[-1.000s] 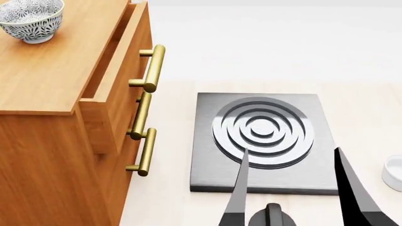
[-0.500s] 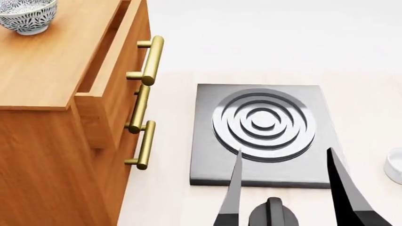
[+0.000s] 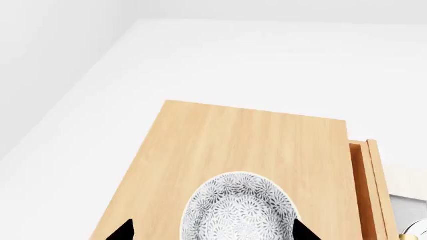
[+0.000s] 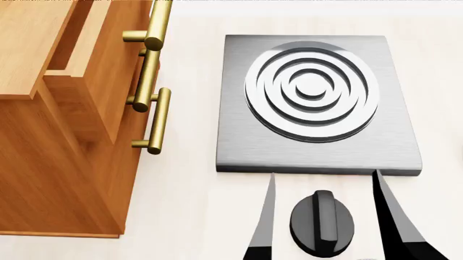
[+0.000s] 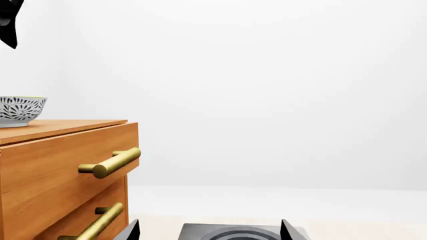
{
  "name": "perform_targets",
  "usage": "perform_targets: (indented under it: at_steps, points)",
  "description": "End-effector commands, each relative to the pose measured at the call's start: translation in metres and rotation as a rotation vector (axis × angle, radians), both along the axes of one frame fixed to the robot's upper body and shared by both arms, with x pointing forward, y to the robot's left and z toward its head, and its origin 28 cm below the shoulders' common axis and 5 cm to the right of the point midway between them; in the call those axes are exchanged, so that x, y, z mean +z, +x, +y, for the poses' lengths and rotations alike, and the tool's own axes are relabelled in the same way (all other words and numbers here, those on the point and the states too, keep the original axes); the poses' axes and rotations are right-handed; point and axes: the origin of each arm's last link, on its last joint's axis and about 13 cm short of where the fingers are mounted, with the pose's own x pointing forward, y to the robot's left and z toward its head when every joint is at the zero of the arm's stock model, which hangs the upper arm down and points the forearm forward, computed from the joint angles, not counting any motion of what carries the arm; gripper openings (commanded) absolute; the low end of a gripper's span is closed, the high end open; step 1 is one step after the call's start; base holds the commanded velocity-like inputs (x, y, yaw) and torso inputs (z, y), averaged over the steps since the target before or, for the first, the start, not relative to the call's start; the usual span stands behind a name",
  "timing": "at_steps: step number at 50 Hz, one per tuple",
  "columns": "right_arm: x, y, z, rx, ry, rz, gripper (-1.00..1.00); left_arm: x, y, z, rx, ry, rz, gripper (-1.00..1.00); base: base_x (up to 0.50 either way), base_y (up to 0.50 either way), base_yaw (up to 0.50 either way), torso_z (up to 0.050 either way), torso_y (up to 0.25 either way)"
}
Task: Pick the akita bowl on the wooden cabinet and place it on the plate.
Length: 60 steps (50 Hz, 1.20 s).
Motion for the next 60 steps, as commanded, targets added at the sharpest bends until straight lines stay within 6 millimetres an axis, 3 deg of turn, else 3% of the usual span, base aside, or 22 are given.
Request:
perform_targets:
  at_steps: [1,29,34,44,60]
  points:
    - [0.001,-0.001,0.0,0.001,-0.002,-0.003,1.0,-0.001,-0.001,0.002,0.017,0.014,0.018,1.0,0.0,0.0,0.0,0.0,0.0]
    - [-0.002,0.002,0.0,0.003,-0.001,0.009,1.0,-0.01,0.002,0.009,0.037,0.039,0.09,1.0,0.0,0.0,0.0,0.0,0.0]
    - [-0.003,0.002,0.0,0.004,-0.002,0.01,1.0,-0.007,0.007,0.012,0.103,0.042,0.004,1.0,0.0,0.0,0.0,0.0,0.0]
    - [-0.006,0.005,0.001,0.005,-0.005,0.02,1.0,-0.013,0.014,0.013,0.08,0.083,0.006,1.0,0.0,0.0,0.0,0.0,0.0]
    - [-0.01,0.009,0.001,0.001,-0.008,0.039,1.0,-0.046,0.029,0.016,0.061,0.035,0.159,1.0,0.0,0.0,0.0,0.0,0.0]
